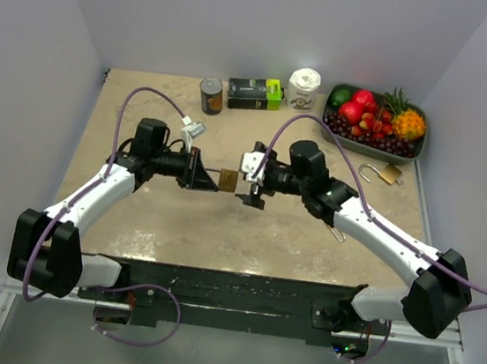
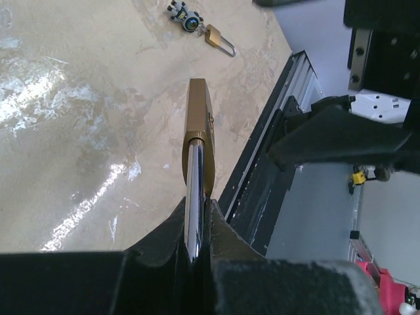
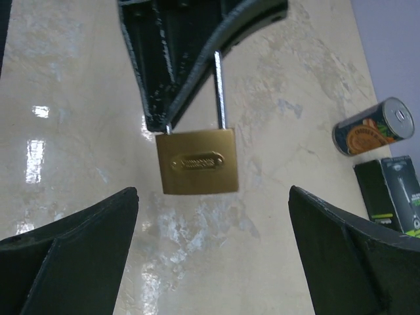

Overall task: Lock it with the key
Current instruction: Place the lock at the center of the board.

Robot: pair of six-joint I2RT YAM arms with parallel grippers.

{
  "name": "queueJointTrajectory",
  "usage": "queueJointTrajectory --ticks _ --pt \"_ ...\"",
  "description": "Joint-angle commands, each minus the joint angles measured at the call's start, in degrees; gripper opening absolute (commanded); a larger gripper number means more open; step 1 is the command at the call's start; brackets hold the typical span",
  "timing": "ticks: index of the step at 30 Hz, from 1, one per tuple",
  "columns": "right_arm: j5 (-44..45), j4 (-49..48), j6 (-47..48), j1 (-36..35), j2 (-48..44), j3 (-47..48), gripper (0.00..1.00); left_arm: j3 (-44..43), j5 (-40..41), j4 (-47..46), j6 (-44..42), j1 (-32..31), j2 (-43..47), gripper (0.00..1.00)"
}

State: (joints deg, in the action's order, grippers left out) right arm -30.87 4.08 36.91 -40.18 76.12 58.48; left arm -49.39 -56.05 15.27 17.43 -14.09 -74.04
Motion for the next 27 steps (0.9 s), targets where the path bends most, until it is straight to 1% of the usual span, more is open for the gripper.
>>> queueJointTrajectory --ticks 1,7,14,20,21,23,25,26,27 --pt "4.41 -5.20 5.45 -4.28 0.35 -0.30 0.99 -3.52 -3.80 -4.98 3.31 -1.12 1.00 0.00" --pt "5.91 -6.27 6.60 -6.48 2.80 0.23 0.98 -3.17 -4.24 -4.63 3.31 -1.29 1.53 0.00" --pt "7.93 -7.67 8.71 -7.28 5.44 -0.91 0.90 -3.08 -4.77 -5.07 3.75 -1.47 1.44 0.00" --pt "10.04 -9.61 7.39 -7.45 6.41 -0.47 0.81 -3.00 -4.77 -4.90 4.01 -1.56 1.62 0.00" --pt "10.22 -10.05 7.30 -7.54 6.59 -0.56 0.76 -3.00 -4.77 -4.81 4.01 -1.56 1.62 0.00" --pt "10.13 -10.06 7.21 -7.63 6.76 -0.21 0.71 -2.91 -4.68 -4.90 4.10 -1.56 1.62 0.00" --pt "9.69 -9.09 7.13 -7.63 7.38 0.40 0.59 -2.82 -4.59 -5.07 4.19 -1.64 1.53 0.00" --pt "9.60 -8.83 7.21 -7.72 7.47 0.50 0.54 -2.82 -4.51 -5.16 4.19 -1.65 1.53 0.00" --pt "9.69 -8.65 7.04 -7.63 7.64 0.50 0.46 -2.82 -4.50 -5.16 4.28 -1.65 1.44 0.00"
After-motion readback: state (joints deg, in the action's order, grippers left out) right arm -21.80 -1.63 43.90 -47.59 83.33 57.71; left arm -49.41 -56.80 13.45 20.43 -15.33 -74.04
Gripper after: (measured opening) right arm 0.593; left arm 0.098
